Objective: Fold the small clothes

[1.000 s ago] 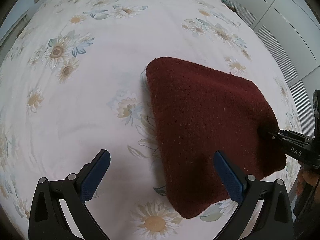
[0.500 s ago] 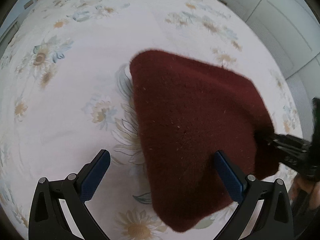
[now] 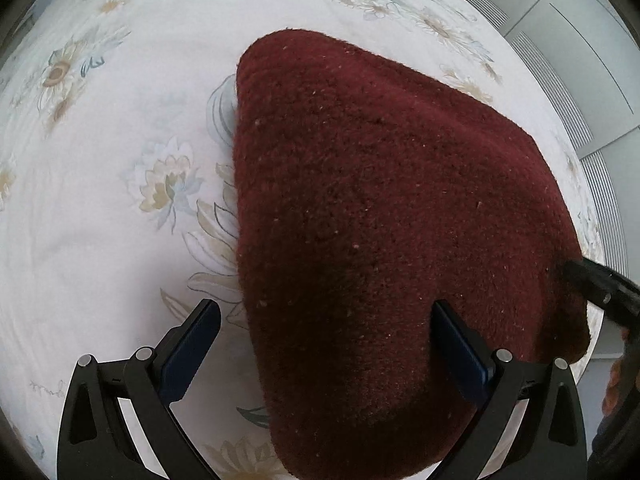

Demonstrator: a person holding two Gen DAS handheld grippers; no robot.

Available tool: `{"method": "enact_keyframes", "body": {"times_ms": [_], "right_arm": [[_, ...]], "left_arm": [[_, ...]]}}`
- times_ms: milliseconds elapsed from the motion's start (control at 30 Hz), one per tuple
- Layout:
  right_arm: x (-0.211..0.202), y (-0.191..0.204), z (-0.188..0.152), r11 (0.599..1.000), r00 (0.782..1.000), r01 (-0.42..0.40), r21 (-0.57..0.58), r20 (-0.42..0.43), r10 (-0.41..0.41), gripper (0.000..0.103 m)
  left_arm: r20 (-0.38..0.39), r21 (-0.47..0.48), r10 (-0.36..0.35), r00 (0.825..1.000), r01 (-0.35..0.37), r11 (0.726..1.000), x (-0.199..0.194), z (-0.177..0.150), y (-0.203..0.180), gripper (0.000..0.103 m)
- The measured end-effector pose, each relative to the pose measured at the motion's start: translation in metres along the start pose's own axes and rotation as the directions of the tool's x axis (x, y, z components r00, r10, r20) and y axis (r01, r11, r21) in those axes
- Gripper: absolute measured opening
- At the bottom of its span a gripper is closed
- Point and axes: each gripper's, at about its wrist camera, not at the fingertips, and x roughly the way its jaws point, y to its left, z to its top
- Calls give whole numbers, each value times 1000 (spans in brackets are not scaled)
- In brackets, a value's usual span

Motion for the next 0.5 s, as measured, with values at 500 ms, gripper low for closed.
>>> {"method": "enact_keyframes", "body": {"times_ms": [500], "right_arm": [[51, -24, -15, 976, 982, -178, 124, -37, 184, 78]], "left_arm": [[6, 25, 14, 1000, -14, 1000, 11, 5, 0, 102]]}}
